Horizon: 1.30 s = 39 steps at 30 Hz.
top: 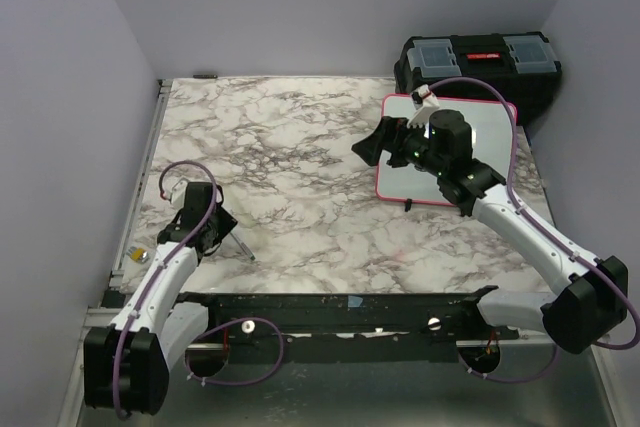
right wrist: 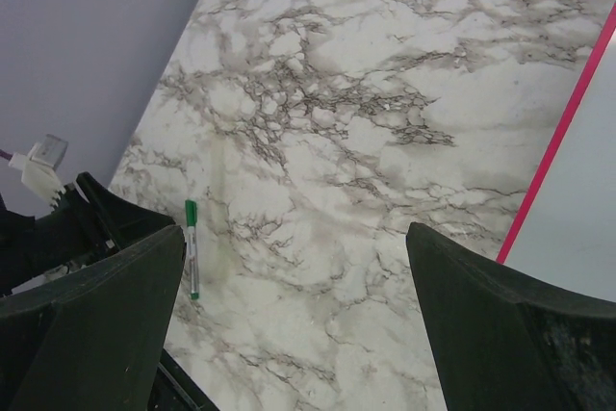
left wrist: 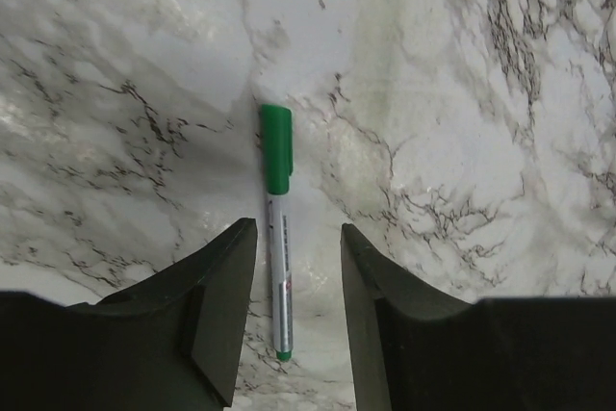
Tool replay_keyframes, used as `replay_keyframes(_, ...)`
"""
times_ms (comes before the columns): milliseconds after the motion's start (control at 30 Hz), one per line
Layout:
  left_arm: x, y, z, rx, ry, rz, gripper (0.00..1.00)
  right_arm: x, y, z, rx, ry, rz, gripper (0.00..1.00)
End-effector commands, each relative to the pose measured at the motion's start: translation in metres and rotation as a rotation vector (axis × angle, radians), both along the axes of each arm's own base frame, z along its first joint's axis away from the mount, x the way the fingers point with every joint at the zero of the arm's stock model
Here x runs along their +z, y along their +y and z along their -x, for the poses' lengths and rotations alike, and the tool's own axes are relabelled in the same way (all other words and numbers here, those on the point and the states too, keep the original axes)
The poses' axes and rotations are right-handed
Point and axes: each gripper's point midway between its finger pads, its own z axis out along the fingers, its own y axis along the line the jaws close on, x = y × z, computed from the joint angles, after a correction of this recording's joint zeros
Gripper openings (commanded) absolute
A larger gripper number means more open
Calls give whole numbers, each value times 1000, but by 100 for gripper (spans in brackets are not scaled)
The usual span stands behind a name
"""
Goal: Write a sentence on the whiteboard
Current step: Pick up the whiteboard marker from the center of the board.
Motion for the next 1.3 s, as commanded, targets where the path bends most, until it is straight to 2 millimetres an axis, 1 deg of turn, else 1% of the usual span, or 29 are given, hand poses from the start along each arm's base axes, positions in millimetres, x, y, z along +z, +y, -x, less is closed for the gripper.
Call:
replay_keyframes(0, -5, -30, -3, -49, 4, 58, 42, -14, -3, 2, -16, 25, 29, 100)
replay_keyframes(100, -15, -38, 3, -57, 42, 66, 42, -17, -5, 2, -16, 24, 40, 100)
replay_keyframes(200, -26, -40, 12, -50, 92, 69, 42, -18, -4, 3, -12, 24, 47, 100)
replay_keyframes(367, -41, -48, 27, -55, 144, 83, 42, -18, -5, 4, -5, 21, 52, 100)
replay_keyframes(433, -46, -49, 29, -50, 159, 84, 42, -18, -4, 4, -1, 19, 53, 100)
replay_keyframes(567, -48, -49, 35, -50, 187, 66, 42, -18, -4, 5, 2, 15, 55, 100)
replay_keyframes(667, -48, -54, 36, -65, 193, 66, 42, -16, -5, 5, 1, 9, 58, 100)
replay_keyframes(700, -48, -56, 37, -72, 197, 64, 40, -15, -6, 5, 1, 5, 58, 100)
replay_keyframes(733, -47, -58, 36, -78, 201, 61, 36, -15, -6, 5, 1, 4, 57, 100)
replay_keyframes(833, -48, -64, 36, -98, 223, 57, 18, -14, -6, 5, 2, 2, 57, 100)
replay_keyframes(900, -48, -70, 35, -116, 226, 70, 11, -15, -5, 6, 4, 3, 58, 100)
replay_keyframes(1100, -45, -80, 31, -166, 239, 35, 9, -17, -9, 8, -6, 0, 65, 100)
replay_keyframes(1200, -40, -99, 26, -222, 212, 68, 1, -22, -10, 7, -10, 8, 72, 100)
replay_keyframes(1267, -37, -117, 20, -268, 173, 120, 0, -23, -9, 7, -8, 13, 73, 100)
